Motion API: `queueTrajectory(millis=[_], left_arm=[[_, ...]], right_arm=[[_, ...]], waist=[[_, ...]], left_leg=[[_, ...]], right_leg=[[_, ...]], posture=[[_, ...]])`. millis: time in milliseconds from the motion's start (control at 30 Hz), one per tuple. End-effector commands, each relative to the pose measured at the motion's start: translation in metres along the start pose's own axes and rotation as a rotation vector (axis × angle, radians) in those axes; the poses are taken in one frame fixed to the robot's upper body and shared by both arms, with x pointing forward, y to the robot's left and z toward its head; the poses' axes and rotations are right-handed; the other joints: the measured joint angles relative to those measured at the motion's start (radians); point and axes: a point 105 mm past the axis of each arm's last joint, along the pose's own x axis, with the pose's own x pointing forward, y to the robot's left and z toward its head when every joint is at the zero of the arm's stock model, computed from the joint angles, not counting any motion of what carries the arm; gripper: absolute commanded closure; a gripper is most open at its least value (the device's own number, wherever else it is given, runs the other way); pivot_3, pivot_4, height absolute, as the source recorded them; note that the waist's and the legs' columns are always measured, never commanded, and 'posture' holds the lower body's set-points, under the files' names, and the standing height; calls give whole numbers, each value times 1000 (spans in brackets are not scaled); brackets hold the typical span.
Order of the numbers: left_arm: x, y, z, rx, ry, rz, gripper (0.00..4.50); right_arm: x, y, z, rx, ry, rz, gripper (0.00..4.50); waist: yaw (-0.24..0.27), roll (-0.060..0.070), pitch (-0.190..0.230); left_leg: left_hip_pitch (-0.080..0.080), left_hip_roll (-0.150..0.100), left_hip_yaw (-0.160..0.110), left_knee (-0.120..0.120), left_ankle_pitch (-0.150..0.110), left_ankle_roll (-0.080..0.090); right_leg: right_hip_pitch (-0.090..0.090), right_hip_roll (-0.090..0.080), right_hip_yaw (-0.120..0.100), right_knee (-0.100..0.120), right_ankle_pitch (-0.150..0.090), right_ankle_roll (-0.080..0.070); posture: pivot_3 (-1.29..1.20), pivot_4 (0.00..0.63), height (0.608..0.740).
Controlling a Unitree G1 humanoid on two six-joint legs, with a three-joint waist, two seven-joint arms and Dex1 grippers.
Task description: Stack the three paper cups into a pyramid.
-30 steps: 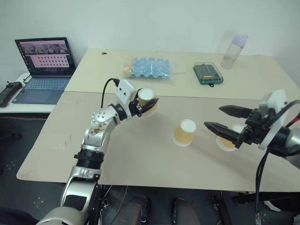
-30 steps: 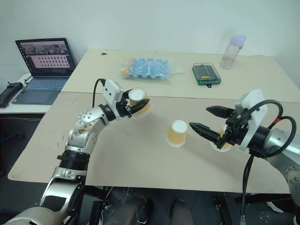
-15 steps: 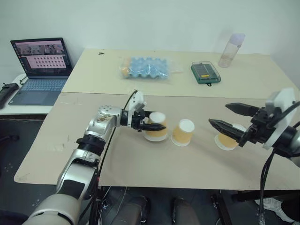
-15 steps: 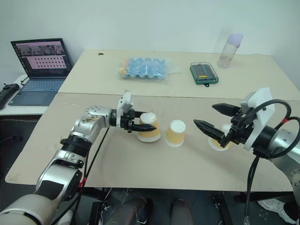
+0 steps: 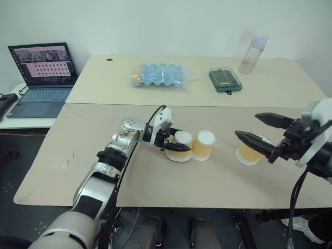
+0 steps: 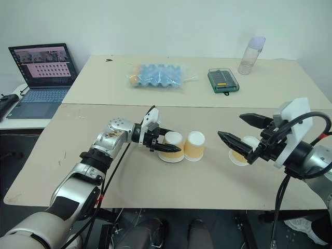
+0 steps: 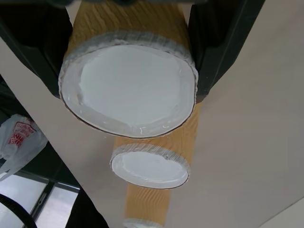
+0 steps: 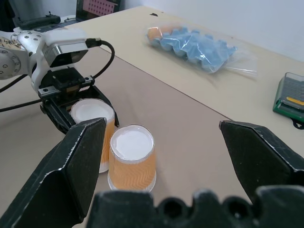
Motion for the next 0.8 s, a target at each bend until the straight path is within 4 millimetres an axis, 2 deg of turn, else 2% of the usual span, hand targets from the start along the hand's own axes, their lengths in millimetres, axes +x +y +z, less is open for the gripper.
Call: queueTrajectory(millis=[33, 500, 567, 667, 800], left_arm=[[-2, 3, 8, 60, 8, 12, 1976], [2, 5, -3, 80, 37, 43, 1976], [2, 6, -3, 81, 36, 48, 1001], [2, 6, -2, 87, 34, 48, 27], [1, 6, 3, 82, 17, 39, 27]], right_arm=[[-3, -1, 11, -42, -33, -10, 0], [-4, -1, 12, -43, -35, -1, 0], [-4, -1, 12, -43, -34, -2, 0], [-4, -1, 12, -43, -31, -1, 0], [-3, -1, 12, -43, -30, 1, 0]], waist=[[1, 0, 0], [1, 0, 0], [1, 0, 0], [1, 0, 0], [1, 0, 0]], left_leg=[[0, 0, 0, 0, 0, 0], [0, 0, 0, 0, 0, 0], [0, 0, 0, 0, 0, 0], [0, 0, 0, 0, 0, 0], [0, 0, 0, 0, 0, 0]], right_leg=[[0, 0, 0, 0, 0, 0], [0, 0, 0, 0, 0, 0], [0, 0, 0, 0, 0, 0], [0, 0, 0, 0, 0, 0], [0, 0, 0, 0, 0, 0]], posture=[[0, 150, 740], [0, 150, 740], [0, 150, 740], [0, 150, 740], [0, 150, 740]])
